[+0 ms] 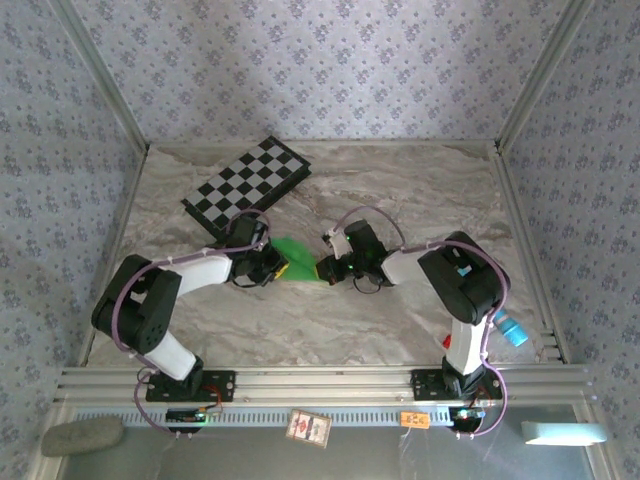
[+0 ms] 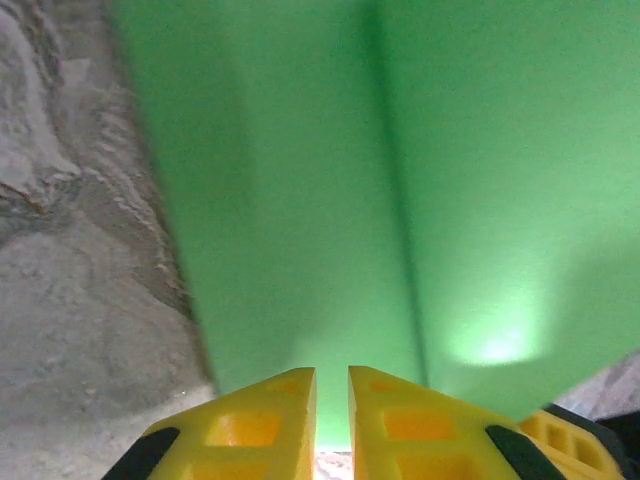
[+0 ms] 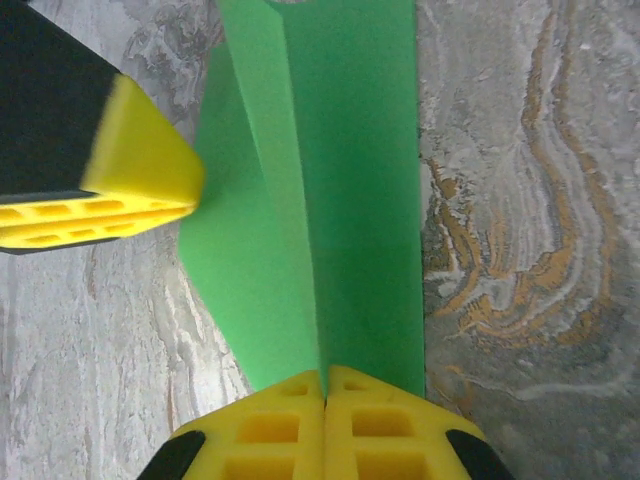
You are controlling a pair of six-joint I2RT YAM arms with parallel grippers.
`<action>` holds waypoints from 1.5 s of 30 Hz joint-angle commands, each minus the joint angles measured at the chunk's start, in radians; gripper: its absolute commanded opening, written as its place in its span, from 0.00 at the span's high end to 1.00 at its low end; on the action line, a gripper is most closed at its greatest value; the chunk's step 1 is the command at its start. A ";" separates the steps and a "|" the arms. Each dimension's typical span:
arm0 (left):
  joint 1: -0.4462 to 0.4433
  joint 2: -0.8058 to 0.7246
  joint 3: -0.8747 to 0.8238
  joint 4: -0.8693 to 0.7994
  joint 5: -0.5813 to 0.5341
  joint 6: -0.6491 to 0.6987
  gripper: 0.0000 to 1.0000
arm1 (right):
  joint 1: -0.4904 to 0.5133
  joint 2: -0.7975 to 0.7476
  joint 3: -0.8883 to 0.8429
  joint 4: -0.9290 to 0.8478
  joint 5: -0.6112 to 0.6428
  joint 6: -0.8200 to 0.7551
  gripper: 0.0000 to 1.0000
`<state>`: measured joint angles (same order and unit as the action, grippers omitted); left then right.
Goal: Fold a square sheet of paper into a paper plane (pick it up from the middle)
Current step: Fourth fold the wing at the center of the table.
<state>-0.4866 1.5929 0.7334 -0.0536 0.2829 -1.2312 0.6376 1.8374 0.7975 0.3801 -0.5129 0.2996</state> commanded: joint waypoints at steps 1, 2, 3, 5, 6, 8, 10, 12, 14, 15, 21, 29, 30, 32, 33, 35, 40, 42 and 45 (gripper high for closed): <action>-0.010 0.047 0.042 -0.035 -0.004 0.016 0.85 | 0.011 -0.048 -0.017 -0.052 0.036 -0.001 0.94; -0.010 0.062 0.050 -0.036 0.000 0.019 0.85 | 0.012 -0.054 -0.022 -0.062 0.037 -0.001 0.93; -0.010 0.071 0.057 -0.035 0.005 0.026 0.85 | 0.014 -0.060 -0.025 -0.068 0.039 -0.002 0.93; -0.010 0.095 0.079 -0.039 0.011 0.041 0.85 | 0.017 -0.070 -0.030 -0.084 0.047 -0.008 0.92; -0.010 0.104 0.087 -0.040 0.016 0.048 0.85 | 0.019 -0.072 -0.031 -0.089 0.053 -0.013 0.91; -0.010 0.119 0.101 -0.041 0.028 0.062 0.86 | 0.016 -0.072 -0.028 -0.097 0.064 -0.023 0.89; -0.010 0.131 0.111 -0.044 0.042 0.079 0.86 | 0.016 -0.069 -0.019 -0.101 0.072 -0.036 0.86; -0.010 0.143 0.120 -0.053 0.055 0.097 0.87 | 0.019 -0.067 -0.013 -0.101 0.080 -0.052 0.82; -0.010 0.152 0.127 -0.069 0.064 0.111 0.87 | 0.018 -0.066 0.000 -0.113 0.093 -0.075 0.79; -0.010 0.154 0.129 -0.072 0.068 0.116 0.88 | 0.018 -0.065 0.005 -0.117 0.097 -0.085 0.78; -0.012 0.162 0.129 -0.081 0.074 0.125 0.88 | 0.018 -0.061 0.032 -0.130 0.091 -0.135 0.76; -0.012 0.172 0.139 -0.082 0.081 0.128 0.88 | 0.021 -0.044 0.051 -0.133 0.069 -0.172 0.73; -0.012 0.171 0.139 -0.083 0.081 0.129 0.88 | 0.021 -0.040 0.054 -0.134 0.063 -0.175 0.73; -0.012 0.173 0.142 -0.086 0.083 0.133 0.88 | 0.023 -0.034 0.059 -0.136 0.059 -0.178 0.75; -0.012 0.174 0.144 -0.087 0.082 0.136 0.88 | 0.023 -0.031 0.060 -0.136 0.056 -0.178 0.77; -0.012 0.174 0.150 -0.089 0.082 0.142 0.88 | 0.022 -0.029 0.062 -0.136 0.050 -0.174 0.84; -0.010 0.165 0.177 -0.097 0.081 0.167 0.87 | 0.023 -0.035 0.047 -0.129 0.039 -0.154 0.93; -0.009 0.140 0.187 -0.101 0.076 0.177 0.85 | 0.023 -0.037 0.042 -0.128 0.044 -0.134 0.94; -0.010 0.094 0.197 -0.127 0.052 0.182 0.80 | 0.031 -0.052 0.029 -0.134 0.105 -0.103 0.96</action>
<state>-0.4911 1.7405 0.9009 -0.1326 0.3504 -1.0775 0.6579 1.7950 0.8371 0.2607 -0.4446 0.1596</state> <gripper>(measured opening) 0.190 0.062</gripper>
